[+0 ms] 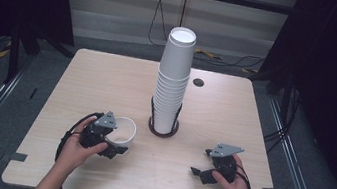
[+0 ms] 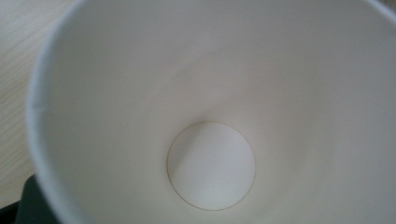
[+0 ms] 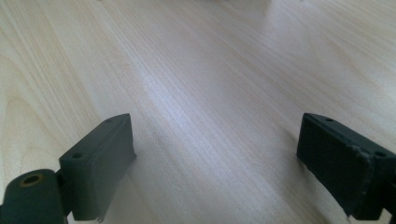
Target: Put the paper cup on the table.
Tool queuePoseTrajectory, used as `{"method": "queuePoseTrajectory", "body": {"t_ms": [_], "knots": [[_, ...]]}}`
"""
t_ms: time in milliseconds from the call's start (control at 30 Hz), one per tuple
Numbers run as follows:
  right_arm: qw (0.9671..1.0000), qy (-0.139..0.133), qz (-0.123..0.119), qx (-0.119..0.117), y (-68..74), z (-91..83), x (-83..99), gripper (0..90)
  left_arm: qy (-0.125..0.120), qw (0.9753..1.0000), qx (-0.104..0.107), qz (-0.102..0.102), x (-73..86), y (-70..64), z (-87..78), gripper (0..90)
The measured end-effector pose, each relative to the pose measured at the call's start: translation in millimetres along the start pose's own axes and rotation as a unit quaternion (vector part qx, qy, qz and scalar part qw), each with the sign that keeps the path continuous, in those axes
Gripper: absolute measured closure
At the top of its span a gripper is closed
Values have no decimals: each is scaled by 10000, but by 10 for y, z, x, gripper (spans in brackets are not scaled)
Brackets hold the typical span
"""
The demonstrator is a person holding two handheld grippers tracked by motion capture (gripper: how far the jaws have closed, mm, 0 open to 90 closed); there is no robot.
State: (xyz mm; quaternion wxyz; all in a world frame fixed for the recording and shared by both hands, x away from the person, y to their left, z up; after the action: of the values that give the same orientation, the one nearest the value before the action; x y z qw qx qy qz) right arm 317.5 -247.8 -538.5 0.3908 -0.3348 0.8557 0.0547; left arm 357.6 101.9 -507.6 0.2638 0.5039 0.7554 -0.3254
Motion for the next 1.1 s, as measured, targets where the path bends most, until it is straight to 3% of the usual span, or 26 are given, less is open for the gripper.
{"method": "queuePoseTrajectory", "body": {"t_ms": [133, 500, 933, 1100], "knots": [[10000, -1, -1, 3, 1, -1, 0, 104, -122, 9999, 26, 21, 52, -16, 16, 157], [10000, -6, 1, 9, 4, -2, 0, 106, -467, 9987, -35, -203, 285, 17, -108, 160], [10000, -6, -5, 4, 2, -1, 0, 106, -143, 9993, -262, -224, 546, 66, -308, 163], [10000, -4, -5, 1, 2, -1, 0, 107, -205, 9987, -359, -304, 651, 104, -388, 163]]}}
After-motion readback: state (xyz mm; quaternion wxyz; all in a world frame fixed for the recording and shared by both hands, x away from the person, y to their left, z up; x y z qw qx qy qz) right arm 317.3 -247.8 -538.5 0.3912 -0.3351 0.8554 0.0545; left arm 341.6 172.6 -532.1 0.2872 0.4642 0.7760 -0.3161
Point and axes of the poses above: each handheld gripper's, and its own axes: z roughly forward along the jaws, x roughly out of its underside, y roughly to its left, the point moved 5 cm from there along z, roughly forward along the jaws, and after that the axes turned 14 degrees about x, right-handed, at the moved point
